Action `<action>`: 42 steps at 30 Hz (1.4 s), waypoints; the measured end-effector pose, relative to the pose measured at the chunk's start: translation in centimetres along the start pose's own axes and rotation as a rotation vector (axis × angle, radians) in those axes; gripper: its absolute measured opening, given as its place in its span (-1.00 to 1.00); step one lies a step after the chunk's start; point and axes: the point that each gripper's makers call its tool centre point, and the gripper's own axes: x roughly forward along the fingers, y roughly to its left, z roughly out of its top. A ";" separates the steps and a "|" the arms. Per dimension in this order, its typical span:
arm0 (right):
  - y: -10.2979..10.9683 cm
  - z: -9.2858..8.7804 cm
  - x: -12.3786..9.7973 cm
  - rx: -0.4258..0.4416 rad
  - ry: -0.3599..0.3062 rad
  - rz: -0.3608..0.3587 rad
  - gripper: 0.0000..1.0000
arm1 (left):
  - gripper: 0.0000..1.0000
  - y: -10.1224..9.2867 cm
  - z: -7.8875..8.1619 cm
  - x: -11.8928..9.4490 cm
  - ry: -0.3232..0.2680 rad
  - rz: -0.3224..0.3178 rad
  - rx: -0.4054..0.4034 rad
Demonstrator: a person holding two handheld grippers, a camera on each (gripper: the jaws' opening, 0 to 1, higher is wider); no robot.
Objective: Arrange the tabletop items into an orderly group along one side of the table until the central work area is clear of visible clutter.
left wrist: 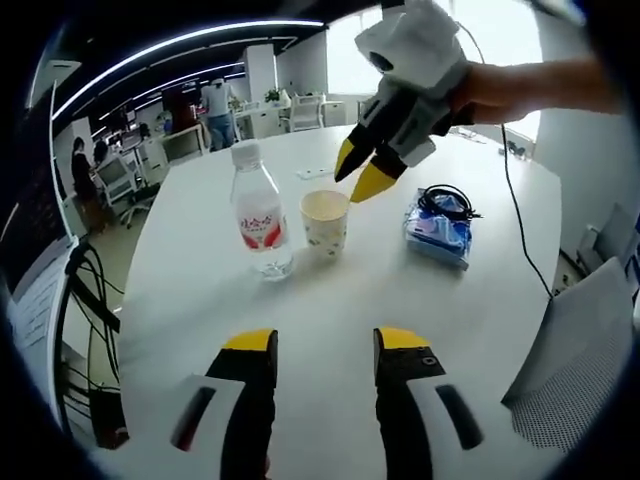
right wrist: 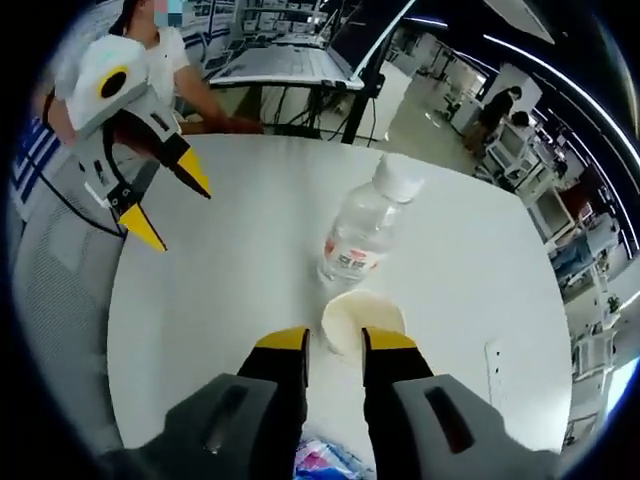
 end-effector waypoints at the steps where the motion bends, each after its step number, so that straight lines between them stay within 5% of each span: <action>1: 0.0 -0.1 -0.3 0.014 -0.009 0.000 -0.62 | -0.26 0.0 0.0 0.1 0.001 -0.001 0.002; 18: 0.7 -2.0 -5.5 0.333 -0.212 -0.046 -0.44 | -0.27 1.3 0.8 1.1 -0.006 0.019 -0.038; 42: 2.1 -5.0 -8.4 0.472 -0.281 -0.058 -0.22 | -0.25 3.2 2.2 1.9 -0.036 0.059 -0.123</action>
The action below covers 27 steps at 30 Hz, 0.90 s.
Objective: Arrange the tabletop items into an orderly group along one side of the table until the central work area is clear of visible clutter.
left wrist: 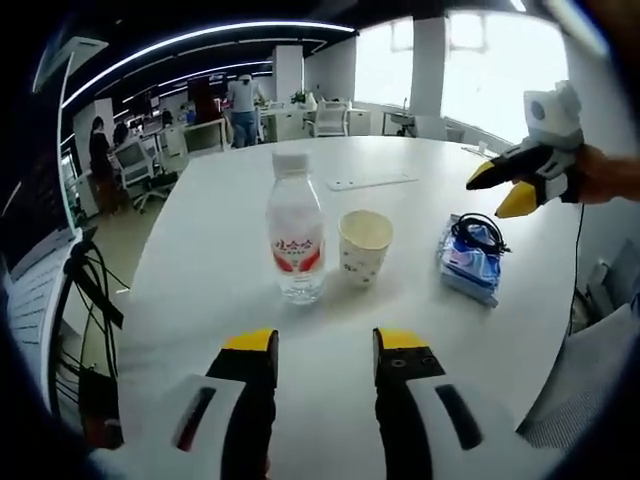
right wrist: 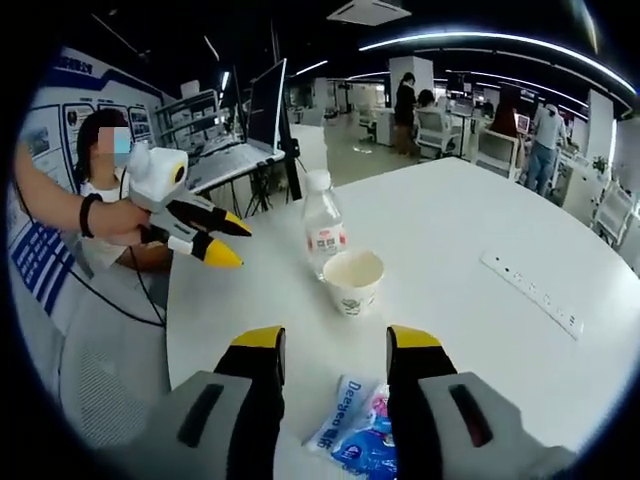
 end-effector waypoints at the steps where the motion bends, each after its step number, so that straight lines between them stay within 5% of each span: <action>1: -0.1 -0.1 -0.1 0.003 -0.001 0.000 -0.22 | -0.25 0.0 0.0 0.0 -0.001 0.002 -0.002; 27: 1.2 -5.6 -4.9 0.100 0.009 -0.049 -0.21 | -0.15 1.0 3.7 2.6 -0.057 0.027 -0.076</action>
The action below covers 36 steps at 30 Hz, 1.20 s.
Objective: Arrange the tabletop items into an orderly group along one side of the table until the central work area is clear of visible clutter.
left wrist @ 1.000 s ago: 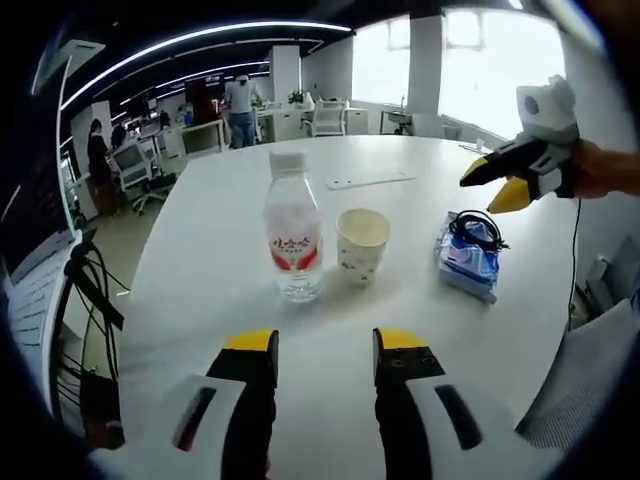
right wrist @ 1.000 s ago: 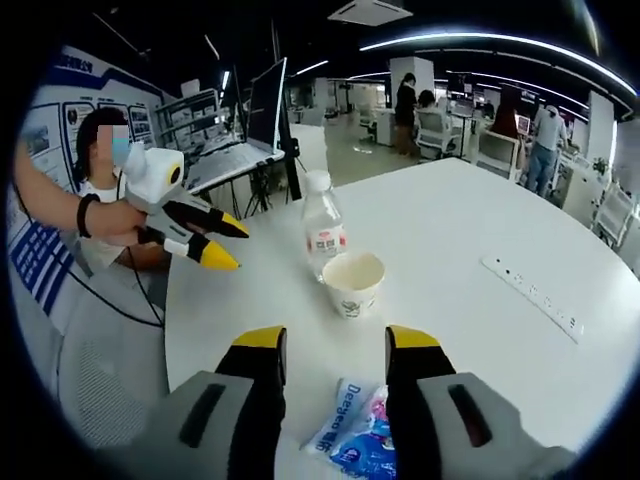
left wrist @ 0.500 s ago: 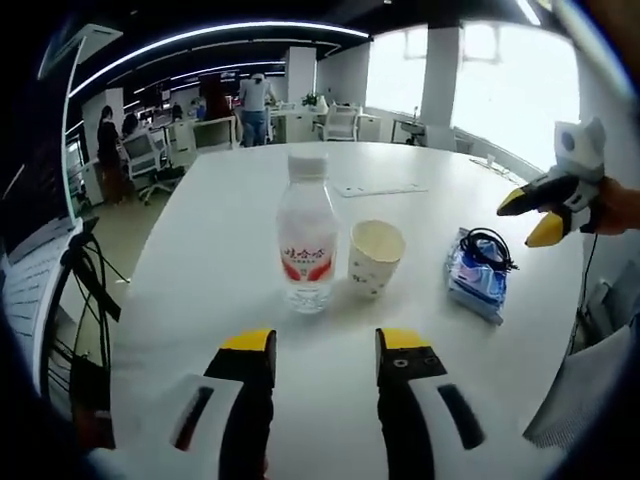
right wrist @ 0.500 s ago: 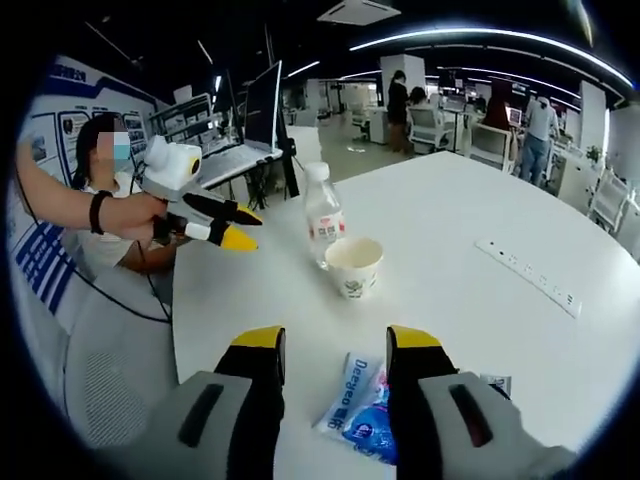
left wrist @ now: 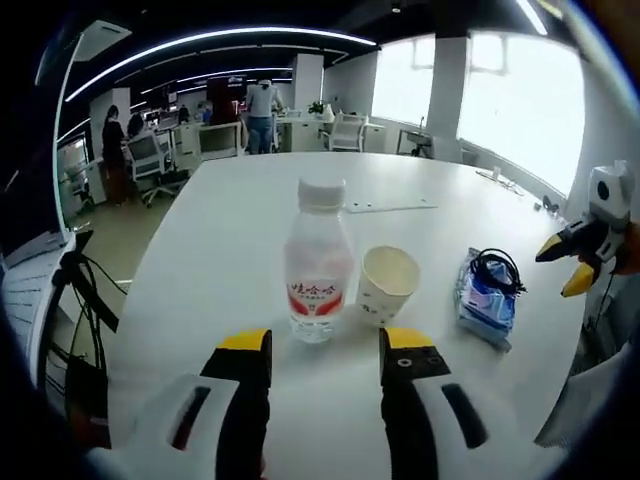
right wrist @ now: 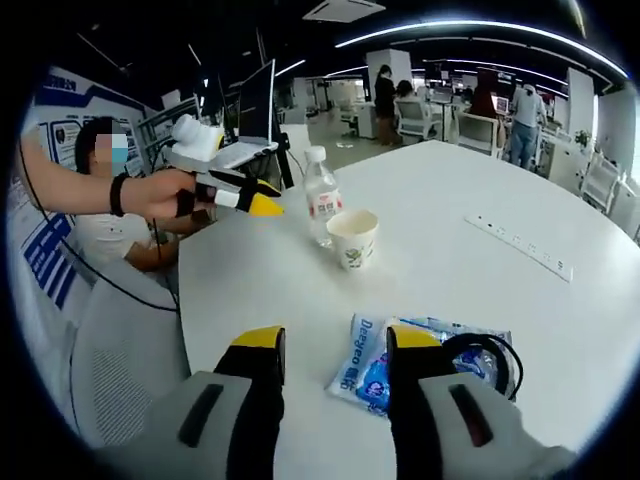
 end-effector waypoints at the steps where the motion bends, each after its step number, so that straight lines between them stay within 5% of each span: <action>1: -0.1 -0.1 -0.3 0.004 -0.004 -0.005 -0.21 | -0.14 0.1 0.3 0.2 -0.004 0.001 -0.003; 12: -0.3 -1.2 -2.4 0.039 -0.020 -0.050 -0.20 | -0.08 0.9 2.7 2.5 -0.026 -0.007 0.006; 24: -0.7 -2.6 -3.9 0.072 -0.023 -0.080 -0.19 | -0.04 0.3 3.2 4.6 -0.012 -0.053 0.036; 36: -0.9 -3.6 -4.4 0.110 -0.022 -0.097 -0.20 | -0.27 -0.2 3.5 5.9 -0.002 -0.039 0.103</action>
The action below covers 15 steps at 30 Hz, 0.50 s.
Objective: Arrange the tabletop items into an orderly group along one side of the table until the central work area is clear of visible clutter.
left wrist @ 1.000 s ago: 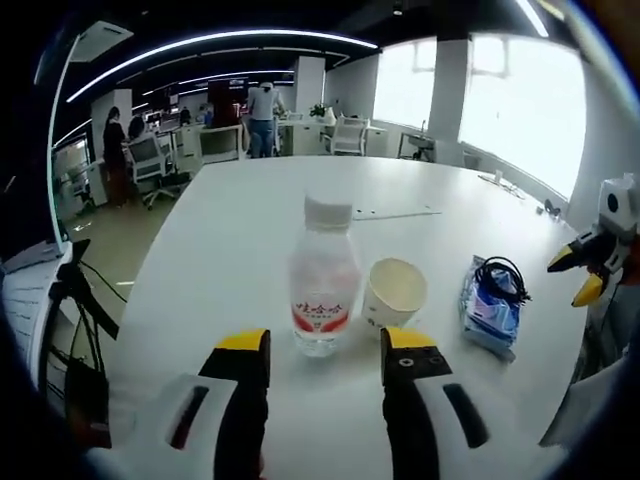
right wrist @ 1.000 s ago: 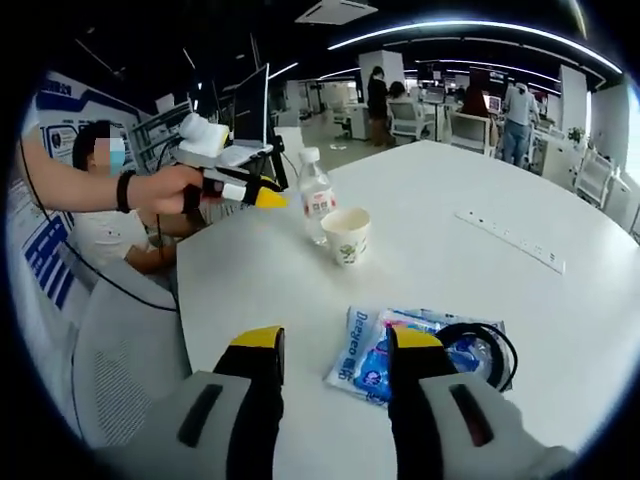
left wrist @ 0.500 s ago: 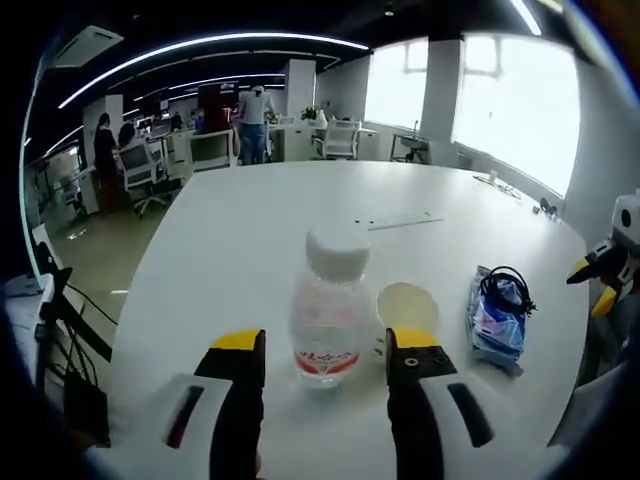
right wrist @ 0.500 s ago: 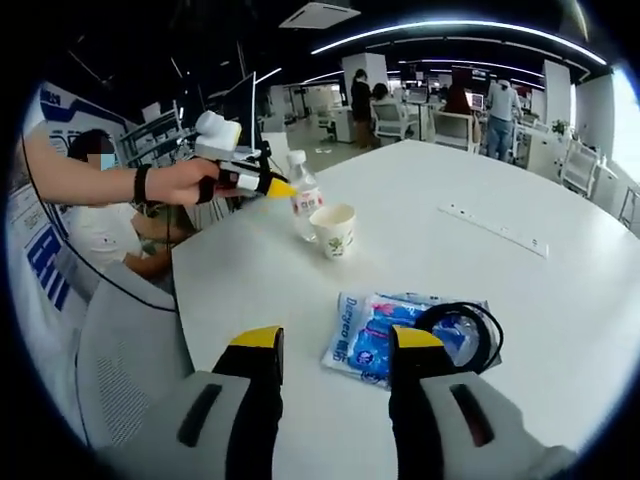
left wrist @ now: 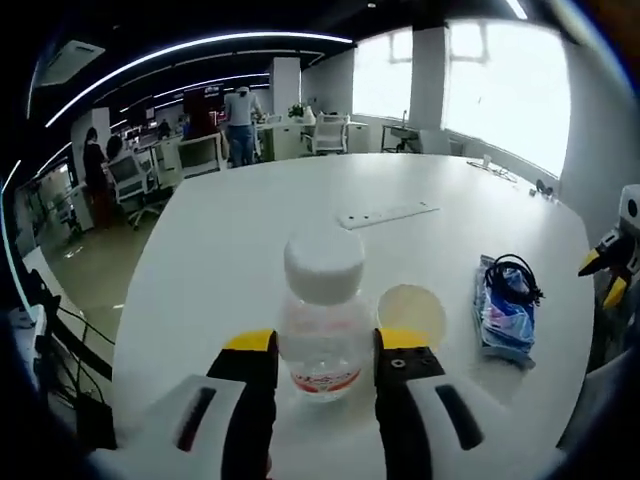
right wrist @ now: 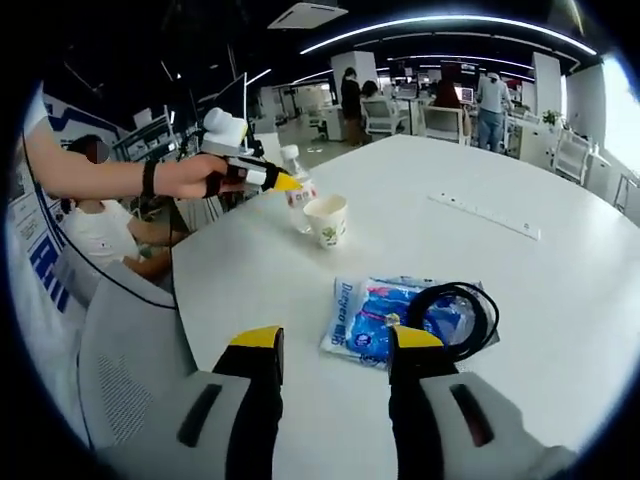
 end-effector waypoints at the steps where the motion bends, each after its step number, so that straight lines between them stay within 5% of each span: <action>1: 0.0 0.0 0.0 0.002 -0.001 0.000 -0.20 | -0.27 0.1 0.0 0.0 0.002 0.006 -0.007; 15: -0.1 0.1 0.4 0.018 -0.009 -0.001 -0.22 | -0.28 0.1 0.1 -0.1 0.023 0.126 -0.090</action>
